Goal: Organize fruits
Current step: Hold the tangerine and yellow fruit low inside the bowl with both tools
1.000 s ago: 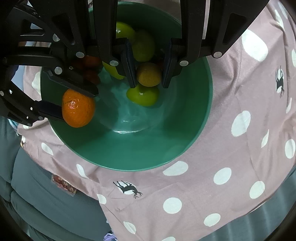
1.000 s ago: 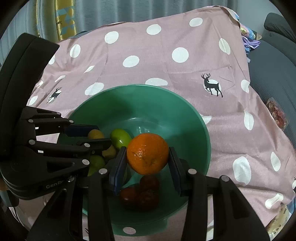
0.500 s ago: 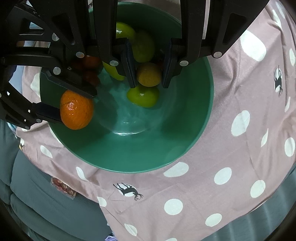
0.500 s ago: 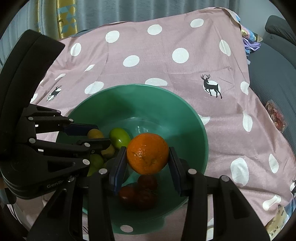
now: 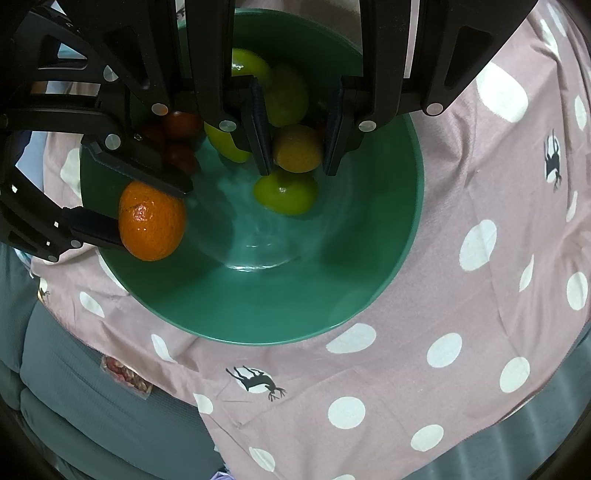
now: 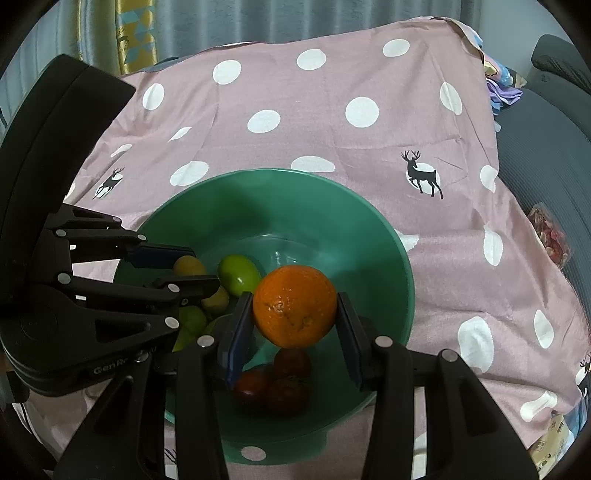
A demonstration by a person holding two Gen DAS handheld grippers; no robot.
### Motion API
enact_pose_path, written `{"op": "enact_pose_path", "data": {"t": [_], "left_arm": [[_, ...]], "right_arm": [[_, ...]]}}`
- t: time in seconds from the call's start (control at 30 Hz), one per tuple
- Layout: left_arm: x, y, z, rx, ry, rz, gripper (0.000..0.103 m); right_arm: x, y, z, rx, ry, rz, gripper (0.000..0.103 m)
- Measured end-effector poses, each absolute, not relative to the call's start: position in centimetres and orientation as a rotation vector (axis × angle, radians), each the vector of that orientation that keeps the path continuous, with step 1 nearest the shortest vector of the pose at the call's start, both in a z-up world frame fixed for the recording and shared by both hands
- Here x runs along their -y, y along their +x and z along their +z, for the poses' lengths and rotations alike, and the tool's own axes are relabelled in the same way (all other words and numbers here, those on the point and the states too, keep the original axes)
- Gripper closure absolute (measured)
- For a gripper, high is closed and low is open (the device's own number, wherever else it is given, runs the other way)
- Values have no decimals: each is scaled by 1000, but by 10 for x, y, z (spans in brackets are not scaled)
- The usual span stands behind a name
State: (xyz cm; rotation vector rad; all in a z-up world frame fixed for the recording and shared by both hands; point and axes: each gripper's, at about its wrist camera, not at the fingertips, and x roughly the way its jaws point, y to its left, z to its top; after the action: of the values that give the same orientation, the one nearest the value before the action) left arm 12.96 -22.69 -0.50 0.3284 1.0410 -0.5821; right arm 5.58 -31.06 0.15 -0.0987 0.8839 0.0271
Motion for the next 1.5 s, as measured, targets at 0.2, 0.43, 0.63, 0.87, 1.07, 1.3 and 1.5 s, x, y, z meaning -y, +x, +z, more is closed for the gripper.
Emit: {"op": "enact_pose_path", "data": {"t": [0.2,0.43,0.63,0.87,1.07,1.3,1.5], "left_arm": [[226,128,-5,-1041,334,-579,75],[228,126,-6,-1040,352,-570,75],[228,126,-6,-1039,354,-572,75],[231,126,-5,-1042,365,-565,75],[232,126,-5,-1046,374,-563,75],[233,125,-6,-1047,378,-562,75],[234,125,-6,-1052,389,-559,75]], "right_arm": [[310,56,2,-883,-101,30,58],[310,55,5,-875,-96,27,58],[312,56,4,-876,-93,25,58],[312,55,4,-876,-90,28,58],[312,55,3,-874,-96,29,58],[312,55,4,-874,-96,28,58],[311,55,4,-875,-97,28,58]]}}
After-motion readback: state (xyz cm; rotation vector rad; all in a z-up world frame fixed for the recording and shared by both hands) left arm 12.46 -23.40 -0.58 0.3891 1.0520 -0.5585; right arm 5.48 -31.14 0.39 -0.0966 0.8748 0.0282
